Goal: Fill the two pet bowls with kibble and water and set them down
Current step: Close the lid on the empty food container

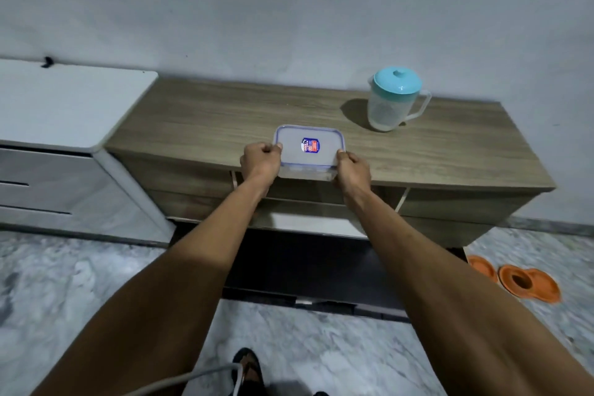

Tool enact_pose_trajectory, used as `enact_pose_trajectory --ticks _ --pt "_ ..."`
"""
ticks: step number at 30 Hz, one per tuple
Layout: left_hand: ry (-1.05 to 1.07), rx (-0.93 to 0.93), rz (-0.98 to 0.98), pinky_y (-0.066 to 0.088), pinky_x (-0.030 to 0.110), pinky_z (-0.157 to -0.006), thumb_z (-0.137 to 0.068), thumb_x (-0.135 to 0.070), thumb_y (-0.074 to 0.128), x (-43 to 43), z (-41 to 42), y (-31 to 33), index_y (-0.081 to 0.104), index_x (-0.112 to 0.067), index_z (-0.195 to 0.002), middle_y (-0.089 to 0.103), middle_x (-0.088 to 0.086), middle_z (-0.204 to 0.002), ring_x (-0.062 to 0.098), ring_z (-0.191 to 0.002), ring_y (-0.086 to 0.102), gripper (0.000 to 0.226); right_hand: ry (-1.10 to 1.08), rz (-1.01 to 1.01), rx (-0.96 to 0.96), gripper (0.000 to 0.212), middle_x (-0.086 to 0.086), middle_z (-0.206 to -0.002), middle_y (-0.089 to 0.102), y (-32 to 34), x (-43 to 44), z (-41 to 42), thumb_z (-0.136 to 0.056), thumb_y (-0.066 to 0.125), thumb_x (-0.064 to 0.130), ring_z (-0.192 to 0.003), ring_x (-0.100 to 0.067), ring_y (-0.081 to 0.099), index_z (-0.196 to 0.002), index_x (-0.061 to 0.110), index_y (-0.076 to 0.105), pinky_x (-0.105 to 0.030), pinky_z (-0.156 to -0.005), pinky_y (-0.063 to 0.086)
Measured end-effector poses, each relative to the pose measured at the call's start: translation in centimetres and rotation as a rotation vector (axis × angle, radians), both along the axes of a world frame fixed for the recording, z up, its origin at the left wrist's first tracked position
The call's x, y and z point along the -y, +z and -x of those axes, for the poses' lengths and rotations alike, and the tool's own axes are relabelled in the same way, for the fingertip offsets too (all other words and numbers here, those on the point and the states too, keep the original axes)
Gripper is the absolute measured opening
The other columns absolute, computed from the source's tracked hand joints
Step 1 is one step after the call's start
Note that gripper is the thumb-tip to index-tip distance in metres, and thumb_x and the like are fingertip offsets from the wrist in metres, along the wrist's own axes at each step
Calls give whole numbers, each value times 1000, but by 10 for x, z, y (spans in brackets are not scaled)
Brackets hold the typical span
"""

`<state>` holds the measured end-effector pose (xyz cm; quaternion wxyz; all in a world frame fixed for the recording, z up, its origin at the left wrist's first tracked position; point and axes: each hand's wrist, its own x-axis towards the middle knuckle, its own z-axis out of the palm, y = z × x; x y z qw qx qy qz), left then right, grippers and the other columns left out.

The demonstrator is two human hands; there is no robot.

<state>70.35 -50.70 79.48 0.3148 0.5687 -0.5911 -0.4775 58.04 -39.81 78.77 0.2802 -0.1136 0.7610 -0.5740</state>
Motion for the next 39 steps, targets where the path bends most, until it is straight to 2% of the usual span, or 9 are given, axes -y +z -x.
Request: enact_pose_trajectory --ticks 6,9,12,16,19,24,31,34,39 --pt "-45 12 -7 56 35 -84 -85 -35 66 -21 -36 -36 74 -17 -79 76 2 -87 23 -87 70 20 -55 -6 36 25 -4 -89 72 -38 -22 -38 -91 55 37 -85 -28 67 -94 22 75 -49 -90 56" --pt "-31 24 -8 53 31 -80 -86 -35 67 -21 -55 -70 76 -14 -92 76 2 -92 21 -89 70 24 -48 -4 68 23 1 -73 65 -74 -18 -55 -92 55 33 -64 -20 56 -97 20 74 -43 -76 57" --pt "-45 39 -5 48 26 -73 -88 -34 66 -14 -69 -115 75 -13 -95 73 -1 -88 19 -85 67 25 -52 12 110 19 -5 -79 68 -120 -8 -66 -94 56 29 -67 -21 57 -90 20 72 -38 -68 52" --pt "-77 -7 -5 56 35 -76 -88 -37 65 10 -73 -178 75 -14 -94 71 -3 -83 24 -87 70 25 -35 11 96 22 -5 -78 68 -181 16 -67 -94 56 29 -72 -22 60 -79 20 69 -40 -72 53" --pt "-62 -26 42 53 31 -82 -89 -32 66 33 -66 -212 72 -15 -98 70 -2 -88 17 -89 67 20 -48 15 20 26 -5 -78 68 -222 46 -56 -90 57 36 -73 -22 60 -89 16 73 -46 -82 56" --pt "-63 -95 42 45 21 -73 -90 -23 65 81 -43 -258 62 -6 -118 69 6 -102 18 -91 64 33 -63 12 -73 31 -8 -87 71 -270 104 -33 -86 59 43 -87 -29 68 -92 16 74 -50 -88 57" --pt "-149 -68 34 34 32 -112 -96 -24 59 121 -12 -289 33 -3 -148 45 14 -148 26 -136 44 62 -92 -66 -142 39 -18 -111 65 -292 151 -10 -91 55 28 -104 -35 65 -117 0 65 -35 -90 53" --pt "-127 17 83 38 27 -98 -98 -24 53 128 -8 -293 41 -3 -143 51 14 -140 27 -129 49 50 -77 -81 -130 50 -21 -121 64 -301 165 -2 -82 55 33 -106 -41 65 -117 -1 65 -44 -93 55" --pt "-103 99 147 36 26 -78 -98 -21 50 133 -3 -301 54 -1 -121 59 15 -118 25 -106 55 30 28 -173 -343 42 -16 -120 64 -297 175 -4 -104 39 33 -109 -34 61 -118 3 64 -40 -97 49"
